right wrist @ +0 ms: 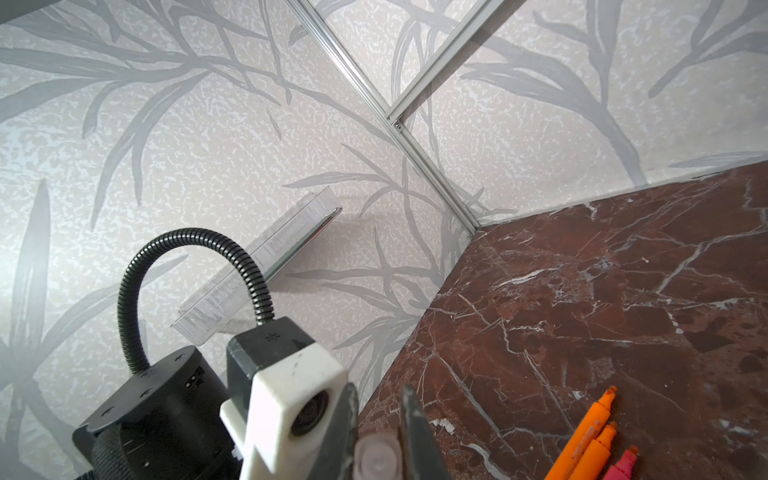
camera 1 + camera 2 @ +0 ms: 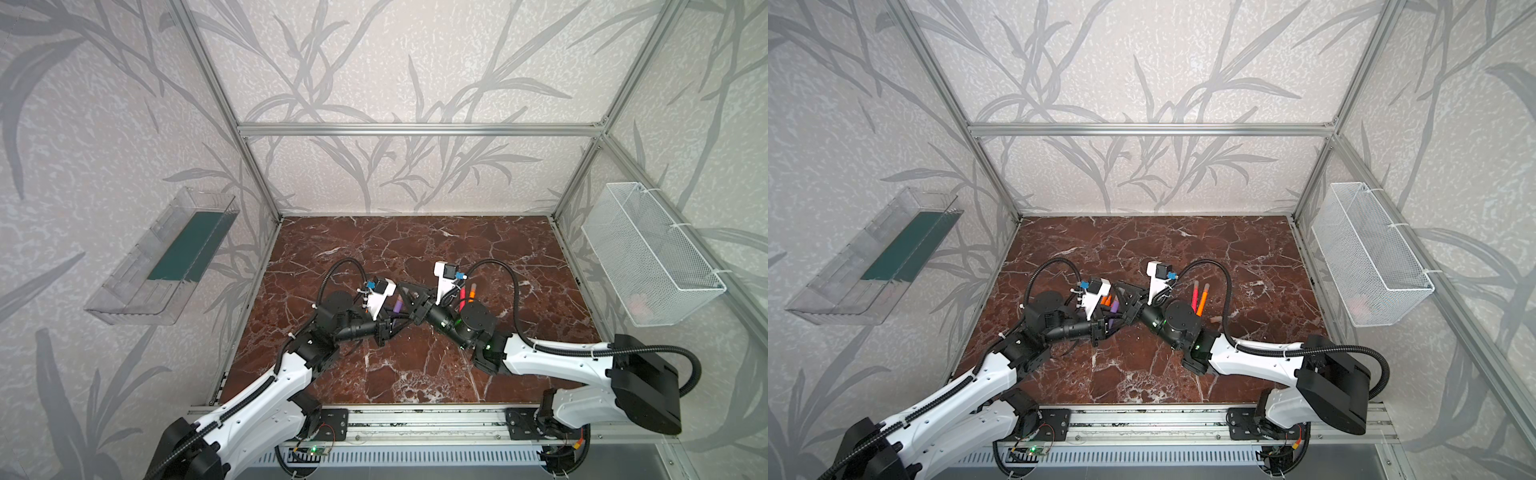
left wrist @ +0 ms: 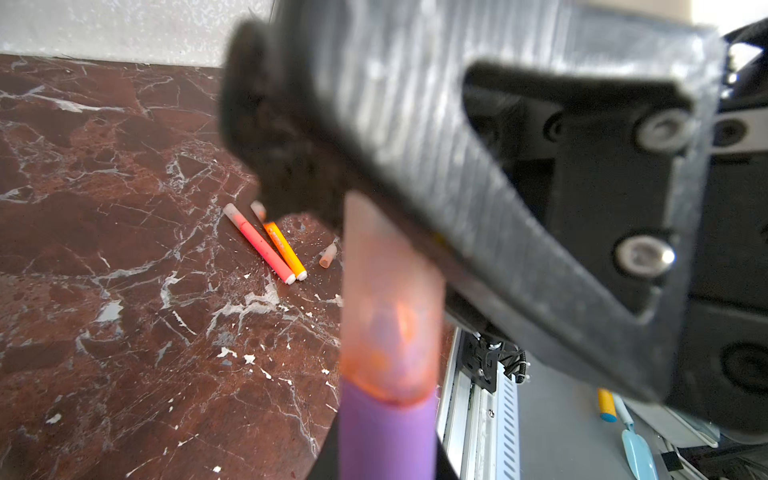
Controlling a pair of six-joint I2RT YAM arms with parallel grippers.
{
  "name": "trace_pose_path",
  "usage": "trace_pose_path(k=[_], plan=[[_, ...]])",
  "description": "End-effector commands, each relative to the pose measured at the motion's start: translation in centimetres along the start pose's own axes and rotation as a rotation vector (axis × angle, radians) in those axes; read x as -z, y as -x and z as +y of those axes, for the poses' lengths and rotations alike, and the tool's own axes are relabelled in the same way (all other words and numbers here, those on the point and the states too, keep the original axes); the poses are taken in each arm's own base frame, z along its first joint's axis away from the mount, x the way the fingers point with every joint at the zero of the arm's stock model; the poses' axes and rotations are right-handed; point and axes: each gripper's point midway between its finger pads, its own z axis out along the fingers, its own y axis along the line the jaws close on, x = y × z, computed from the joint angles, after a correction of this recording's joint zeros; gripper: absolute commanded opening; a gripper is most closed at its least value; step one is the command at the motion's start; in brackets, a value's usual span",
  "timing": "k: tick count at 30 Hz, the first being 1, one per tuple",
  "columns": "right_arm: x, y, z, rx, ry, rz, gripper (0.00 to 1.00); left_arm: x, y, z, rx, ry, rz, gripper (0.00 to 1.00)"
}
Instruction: Insert the pens into the pen caps
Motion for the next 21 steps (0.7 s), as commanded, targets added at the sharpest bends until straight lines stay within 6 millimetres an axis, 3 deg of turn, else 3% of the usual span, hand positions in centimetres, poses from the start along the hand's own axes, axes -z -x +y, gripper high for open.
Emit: trace_pose_path(k=[1,9,13,18,21], plan=[[4.0,-12.6,4.8,0.037,0.257,0.485,0.0,4.6,12.7,4.2,0.023,0.262,-0.486,0.0],[6.5,-11.9,8.6,0.157,0.497,0.532,0.0,4.7,12.2,3.2,0.011,0.196,-0.481,0.0],[6.6,-13.1,7.4,0.187,0.354,0.585,0.0,4.9,12.2,3.9,0.007,0.24,-0.485,0.0],[6.7,-16.0,5.6,0.174,0.168,0.652,0.0,5.7,12.7,5.3,-0.015,0.353,-0.502,0.0],[6.4,-16.4,4.4,0.157,0.073,0.649,0.0,5.8,12.9,5.4,-0.046,0.369,-0.504,0.0]])
